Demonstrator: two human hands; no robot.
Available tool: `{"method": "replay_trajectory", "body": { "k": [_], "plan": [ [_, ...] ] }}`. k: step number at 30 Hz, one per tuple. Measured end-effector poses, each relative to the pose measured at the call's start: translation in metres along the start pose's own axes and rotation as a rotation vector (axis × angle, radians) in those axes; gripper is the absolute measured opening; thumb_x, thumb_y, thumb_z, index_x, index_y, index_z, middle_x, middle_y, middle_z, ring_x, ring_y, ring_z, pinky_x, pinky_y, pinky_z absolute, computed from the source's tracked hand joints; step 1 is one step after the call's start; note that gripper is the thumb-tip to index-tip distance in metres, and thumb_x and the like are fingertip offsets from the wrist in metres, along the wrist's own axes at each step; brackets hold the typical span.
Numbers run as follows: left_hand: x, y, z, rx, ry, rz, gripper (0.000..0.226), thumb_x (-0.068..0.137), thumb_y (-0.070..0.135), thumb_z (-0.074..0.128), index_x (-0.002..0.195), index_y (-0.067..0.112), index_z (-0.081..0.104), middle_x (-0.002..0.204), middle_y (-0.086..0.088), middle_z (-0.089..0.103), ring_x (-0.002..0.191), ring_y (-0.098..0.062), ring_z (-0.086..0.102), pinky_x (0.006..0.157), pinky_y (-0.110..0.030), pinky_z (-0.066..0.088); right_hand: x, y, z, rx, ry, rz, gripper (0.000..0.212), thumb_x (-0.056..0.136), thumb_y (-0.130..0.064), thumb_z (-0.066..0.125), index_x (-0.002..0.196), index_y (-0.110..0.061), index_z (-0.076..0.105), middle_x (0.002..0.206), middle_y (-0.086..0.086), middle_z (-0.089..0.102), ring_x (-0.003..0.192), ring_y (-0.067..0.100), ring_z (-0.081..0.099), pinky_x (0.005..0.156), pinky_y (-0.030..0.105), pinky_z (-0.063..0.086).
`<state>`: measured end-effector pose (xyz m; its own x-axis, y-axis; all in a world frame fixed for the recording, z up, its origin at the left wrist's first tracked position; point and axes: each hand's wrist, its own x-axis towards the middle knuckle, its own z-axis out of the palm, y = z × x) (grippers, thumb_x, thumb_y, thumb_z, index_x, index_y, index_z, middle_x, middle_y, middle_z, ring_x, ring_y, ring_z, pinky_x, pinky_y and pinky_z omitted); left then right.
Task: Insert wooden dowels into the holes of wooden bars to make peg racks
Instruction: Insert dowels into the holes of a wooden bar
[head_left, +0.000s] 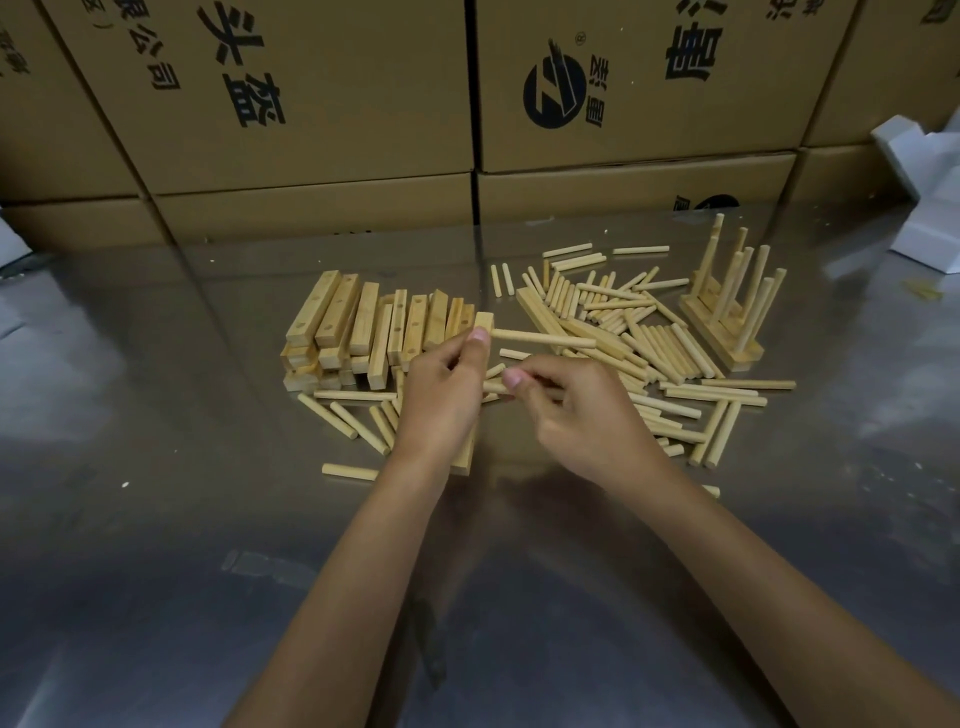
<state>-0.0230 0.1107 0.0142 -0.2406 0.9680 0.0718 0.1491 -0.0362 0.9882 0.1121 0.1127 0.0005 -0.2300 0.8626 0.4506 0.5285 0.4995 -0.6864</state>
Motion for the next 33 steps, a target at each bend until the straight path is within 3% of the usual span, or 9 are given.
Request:
{"method": "replay_trajectory", "body": {
  "k": [3,7,10,12,15,18,23,30,33],
  "plan": [
    [0.006,0.000,-0.008,-0.031,0.084,-0.055,0.026,0.104,0.041,0.048,0.110,0.030,0.070,0.101,0.019,0.061,0.093,0.002,0.053,0.074,-0.016,0.036,0.001,0.004,-0.002,0.080,0.200,0.079,0.036,0.103,-0.041,0.046,0.079,-0.020,0.064,0.066,-0.008,0.060,0.064,0.007,0.055,0.061,0.033,0.042],
    [0.019,-0.003,-0.035,-0.054,0.270,-0.125,0.033,0.104,0.044,0.044,0.073,0.036,0.052,0.071,0.017,0.044,0.059,0.003,0.040,0.055,-0.020,0.031,0.000,0.015,0.001,-0.051,0.206,0.166,0.024,0.101,-0.017,0.044,0.104,-0.016,0.068,0.088,-0.008,0.063,0.091,0.012,0.058,0.077,0.031,0.044],
    [0.025,-0.006,-0.043,-0.110,0.313,-0.144,0.030,0.105,0.041,0.045,0.076,0.038,0.053,0.078,0.016,0.046,0.069,0.000,0.042,0.059,-0.020,0.030,-0.001,0.018,0.014,-0.257,-0.079,0.060,0.042,0.093,-0.005,0.047,0.132,-0.017,0.058,0.126,-0.002,0.061,0.122,0.017,0.048,0.105,0.037,0.038],
    [0.025,-0.007,-0.042,-0.089,0.299,-0.139,0.029,0.105,0.039,0.045,0.077,0.038,0.054,0.079,0.018,0.047,0.071,0.001,0.043,0.060,-0.019,0.030,-0.001,0.018,0.022,-0.368,-0.184,-0.021,0.045,0.094,-0.011,0.047,0.138,-0.021,0.053,0.137,-0.005,0.055,0.130,0.015,0.041,0.107,0.034,0.030],
    [0.023,-0.009,-0.040,-0.052,0.287,-0.093,0.022,0.105,0.039,0.044,0.102,0.035,0.065,0.083,0.020,0.053,0.073,0.006,0.048,0.064,-0.014,0.034,-0.003,0.020,0.026,-0.462,-0.183,-0.094,0.037,0.095,-0.019,0.050,0.131,-0.024,0.058,0.126,-0.009,0.057,0.122,0.012,0.042,0.098,0.029,0.028],
    [0.023,-0.009,-0.038,-0.029,0.293,-0.038,0.037,0.105,0.039,0.045,0.134,0.024,0.060,0.123,0.013,0.060,0.113,-0.004,0.052,0.093,-0.021,0.036,-0.004,0.020,0.026,-0.486,-0.161,-0.105,0.032,0.095,-0.023,0.054,0.125,-0.024,0.064,0.116,-0.008,0.057,0.114,0.012,0.043,0.093,0.030,0.030],
    [0.025,-0.012,-0.037,-0.039,0.303,-0.038,0.041,0.105,0.039,0.044,0.141,0.024,0.055,0.141,0.006,0.055,0.131,-0.013,0.046,0.100,-0.026,0.033,-0.004,0.019,0.025,-0.468,-0.191,-0.086,0.019,0.095,-0.025,0.057,0.110,-0.022,0.068,0.110,-0.006,0.054,0.110,0.013,0.043,0.094,0.030,0.031],
    [0.028,-0.014,-0.039,-0.163,0.269,-0.175,0.021,0.102,0.043,0.048,0.109,0.030,0.063,0.104,0.010,0.061,0.094,-0.008,0.057,0.084,-0.032,0.044,-0.010,0.004,0.011,-0.284,-0.169,-0.123,0.017,0.094,-0.013,0.051,0.100,-0.027,0.043,0.083,-0.010,0.054,0.077,0.010,0.047,0.065,0.025,0.028],
    [0.028,-0.012,-0.037,-0.297,0.206,-0.279,0.023,0.101,0.040,0.052,0.101,0.022,0.066,0.067,0.001,0.060,0.056,-0.013,0.057,0.052,-0.026,0.049,-0.013,-0.006,0.007,-0.219,-0.112,-0.224,0.018,0.093,-0.014,0.051,0.105,-0.027,0.051,0.093,-0.015,0.057,0.087,0.008,0.048,0.076,0.032,0.038]
  ]
}}
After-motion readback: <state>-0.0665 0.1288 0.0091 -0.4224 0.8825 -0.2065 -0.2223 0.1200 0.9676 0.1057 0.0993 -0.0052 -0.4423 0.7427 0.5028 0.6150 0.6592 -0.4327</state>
